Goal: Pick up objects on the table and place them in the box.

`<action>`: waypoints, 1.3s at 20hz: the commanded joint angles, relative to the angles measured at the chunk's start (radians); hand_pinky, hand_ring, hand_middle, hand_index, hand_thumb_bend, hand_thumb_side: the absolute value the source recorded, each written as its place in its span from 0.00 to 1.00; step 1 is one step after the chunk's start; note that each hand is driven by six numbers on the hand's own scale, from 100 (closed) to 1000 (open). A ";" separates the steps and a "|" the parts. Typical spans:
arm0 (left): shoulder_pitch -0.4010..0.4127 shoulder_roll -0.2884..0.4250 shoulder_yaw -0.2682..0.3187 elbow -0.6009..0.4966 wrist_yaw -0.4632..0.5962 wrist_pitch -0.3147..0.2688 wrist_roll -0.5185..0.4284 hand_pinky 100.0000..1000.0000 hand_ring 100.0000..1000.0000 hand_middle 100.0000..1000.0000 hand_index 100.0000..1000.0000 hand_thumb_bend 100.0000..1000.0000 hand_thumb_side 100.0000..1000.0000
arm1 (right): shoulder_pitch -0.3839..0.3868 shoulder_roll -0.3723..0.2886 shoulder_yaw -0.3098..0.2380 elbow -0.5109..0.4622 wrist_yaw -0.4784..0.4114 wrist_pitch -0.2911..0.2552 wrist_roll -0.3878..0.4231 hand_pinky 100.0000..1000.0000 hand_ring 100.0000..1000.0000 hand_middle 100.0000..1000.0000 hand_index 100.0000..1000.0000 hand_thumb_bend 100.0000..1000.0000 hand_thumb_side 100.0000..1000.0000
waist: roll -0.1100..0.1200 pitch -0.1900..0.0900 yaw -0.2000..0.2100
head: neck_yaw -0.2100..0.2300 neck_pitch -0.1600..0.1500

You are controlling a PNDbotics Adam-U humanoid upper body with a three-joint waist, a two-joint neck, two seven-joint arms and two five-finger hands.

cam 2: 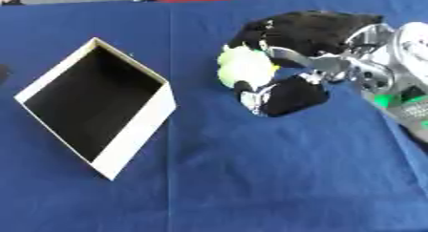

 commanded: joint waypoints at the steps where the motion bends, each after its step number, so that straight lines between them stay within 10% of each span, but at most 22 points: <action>1: -0.005 0.019 0.021 -0.007 0.000 0.001 0.006 0.48 0.64 0.63 0.78 0.52 0.61 | -0.018 -0.017 -0.008 -0.015 0.022 0.005 0.010 1.00 1.00 0.94 1.00 0.03 0.76 | 0.002 -0.019 0.003 | 0.011 0.028; 13: 0.000 0.015 0.022 -0.005 0.004 0.001 0.006 0.48 0.64 0.63 0.78 0.50 0.60 | -0.039 0.010 0.011 0.033 0.059 0.015 0.022 1.00 0.99 0.93 1.00 0.00 0.59 | 0.005 -0.015 0.007 | 0.005 0.014; 26: -0.001 0.007 0.023 -0.001 0.014 0.002 0.007 0.48 0.64 0.63 0.78 0.48 0.59 | -0.096 0.073 0.054 0.223 0.130 -0.048 -0.020 1.00 1.00 0.95 1.00 0.06 0.73 | 0.014 0.003 0.013 | -0.021 -0.020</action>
